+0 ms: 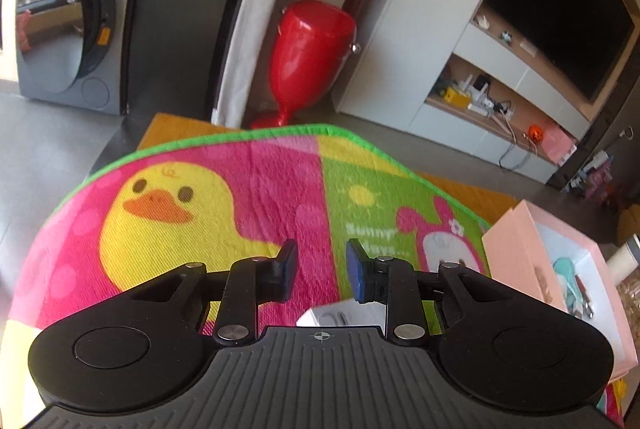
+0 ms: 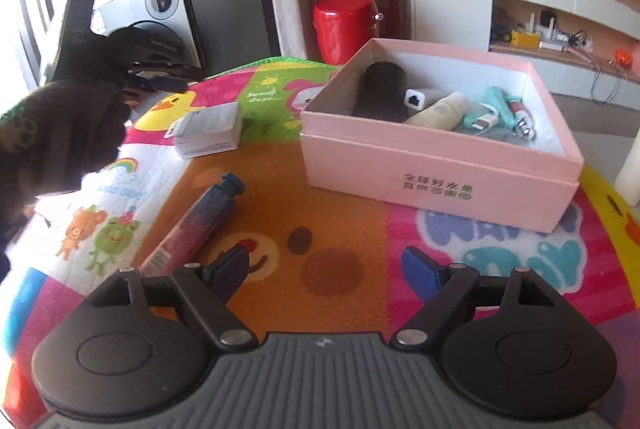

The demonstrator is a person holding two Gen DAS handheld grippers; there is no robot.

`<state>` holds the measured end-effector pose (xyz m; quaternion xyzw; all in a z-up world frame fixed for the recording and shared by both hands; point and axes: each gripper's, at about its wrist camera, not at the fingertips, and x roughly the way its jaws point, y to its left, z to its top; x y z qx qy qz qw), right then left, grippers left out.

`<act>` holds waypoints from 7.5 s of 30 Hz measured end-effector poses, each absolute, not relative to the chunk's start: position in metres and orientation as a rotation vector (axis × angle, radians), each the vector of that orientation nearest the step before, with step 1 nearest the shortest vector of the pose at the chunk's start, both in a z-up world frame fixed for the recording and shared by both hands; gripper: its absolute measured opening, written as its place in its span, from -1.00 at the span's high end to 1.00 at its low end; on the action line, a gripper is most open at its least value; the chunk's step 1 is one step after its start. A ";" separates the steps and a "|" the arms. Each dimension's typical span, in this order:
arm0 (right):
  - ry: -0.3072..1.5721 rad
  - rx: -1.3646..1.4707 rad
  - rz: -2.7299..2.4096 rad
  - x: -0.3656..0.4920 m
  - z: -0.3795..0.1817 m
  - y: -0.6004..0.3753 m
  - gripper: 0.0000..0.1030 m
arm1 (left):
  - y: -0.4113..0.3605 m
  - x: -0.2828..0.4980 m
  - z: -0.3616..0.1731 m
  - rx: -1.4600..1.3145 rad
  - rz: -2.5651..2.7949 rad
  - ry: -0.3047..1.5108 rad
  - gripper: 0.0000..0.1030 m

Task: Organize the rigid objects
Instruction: 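Grasp the pink-and-blue tube with the left gripper, then set the tube down on the mat and move the left gripper to the white packet, then grasp the white packet with the left gripper while the right grasps the pink-and-blue tube, then lift and carry the packet and tube toward the pink box with both grippers, then lower the packet and tube into the pink box and open both grippers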

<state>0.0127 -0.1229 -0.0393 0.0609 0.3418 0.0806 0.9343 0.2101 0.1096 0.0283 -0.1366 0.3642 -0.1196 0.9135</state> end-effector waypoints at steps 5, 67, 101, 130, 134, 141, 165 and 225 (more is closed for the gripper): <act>0.718 0.204 0.267 0.034 -0.034 -0.096 -0.63 | 0.107 0.179 0.015 -0.286 -0.362 0.819 0.46; 0.708 0.033 0.066 0.001 -0.066 -0.145 -1.00 | 0.005 0.057 0.023 0.212 -0.719 0.709 -0.44; 0.714 -0.024 0.016 0.025 -0.057 -0.146 -0.78 | -0.008 0.038 0.009 0.249 -0.557 0.764 -0.44; 0.762 -0.004 0.045 0.047 -0.043 -0.138 0.47 | 0.011 0.012 0.006 0.197 -0.538 0.625 -0.43; 0.738 0.006 0.062 0.015 -0.025 -0.145 0.92 | 0.012 -0.003 0.023 0.199 -0.589 0.540 -0.43; 0.633 0.017 0.082 -0.029 0.017 -0.167 0.94 | 0.000 -0.013 0.057 0.186 -0.642 0.476 -0.43; 0.697 0.026 0.150 0.027 -0.029 -0.149 0.90 | 0.021 -0.002 0.014 0.115 -0.620 0.654 -0.43; 0.418 0.026 -0.052 0.072 0.144 -0.223 -0.07 | -0.087 0.153 0.110 -0.099 -0.658 0.704 -0.41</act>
